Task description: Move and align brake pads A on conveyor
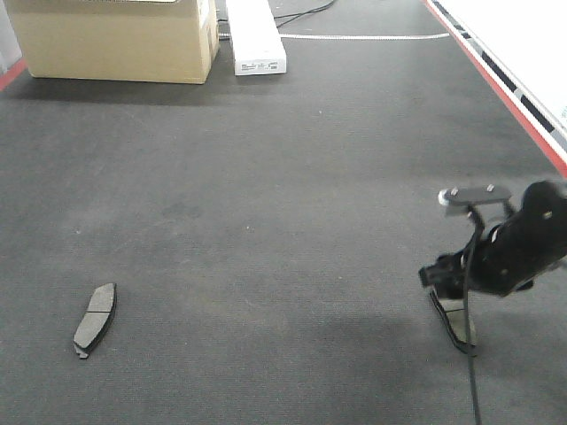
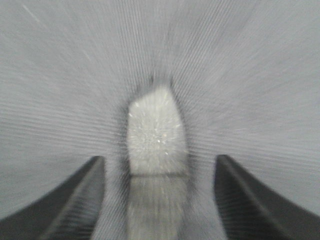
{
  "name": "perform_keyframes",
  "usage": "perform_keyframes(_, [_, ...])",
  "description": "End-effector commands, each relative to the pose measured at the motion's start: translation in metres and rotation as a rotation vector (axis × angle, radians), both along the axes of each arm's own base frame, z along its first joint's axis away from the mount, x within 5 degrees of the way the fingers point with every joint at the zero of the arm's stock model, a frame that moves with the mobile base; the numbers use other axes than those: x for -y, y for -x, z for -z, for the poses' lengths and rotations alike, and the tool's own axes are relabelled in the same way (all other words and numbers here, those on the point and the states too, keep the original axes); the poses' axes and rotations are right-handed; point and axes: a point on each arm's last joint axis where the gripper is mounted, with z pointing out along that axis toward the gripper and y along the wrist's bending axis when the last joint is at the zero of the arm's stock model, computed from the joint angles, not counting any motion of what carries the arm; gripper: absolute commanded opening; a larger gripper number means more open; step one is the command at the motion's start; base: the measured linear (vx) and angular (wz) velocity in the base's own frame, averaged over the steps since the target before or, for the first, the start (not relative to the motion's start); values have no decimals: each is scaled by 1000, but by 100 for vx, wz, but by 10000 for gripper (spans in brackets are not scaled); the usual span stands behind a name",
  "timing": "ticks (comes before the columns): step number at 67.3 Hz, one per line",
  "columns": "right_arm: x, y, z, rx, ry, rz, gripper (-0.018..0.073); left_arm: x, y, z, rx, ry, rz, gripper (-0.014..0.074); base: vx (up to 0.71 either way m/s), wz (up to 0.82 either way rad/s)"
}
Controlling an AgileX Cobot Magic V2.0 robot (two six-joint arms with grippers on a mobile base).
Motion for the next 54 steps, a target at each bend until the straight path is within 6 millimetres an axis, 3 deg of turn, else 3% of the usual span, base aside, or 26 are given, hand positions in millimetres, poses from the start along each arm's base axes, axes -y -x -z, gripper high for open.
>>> perform_keyframes(1, [2,7,-49,164,-14,5,484,1,0,-14,87,11,11,443,0,0])
perform_keyframes(19, [7,59,-126,369,-26,-1,484,1,0,-14,87,11,11,443,0,0])
perform_keyframes(34, [11,118,-182,576,-38,-7,484,1,0,-14,87,11,11,443,0,0])
perform_keyframes(47, [16,168,-214,748,-24,-36,484,1,0,-14,87,11,11,443,0,0])
perform_keyframes(54, [18,192,-221,824,-24,-39,484,1,0,-14,87,11,11,443,0,0])
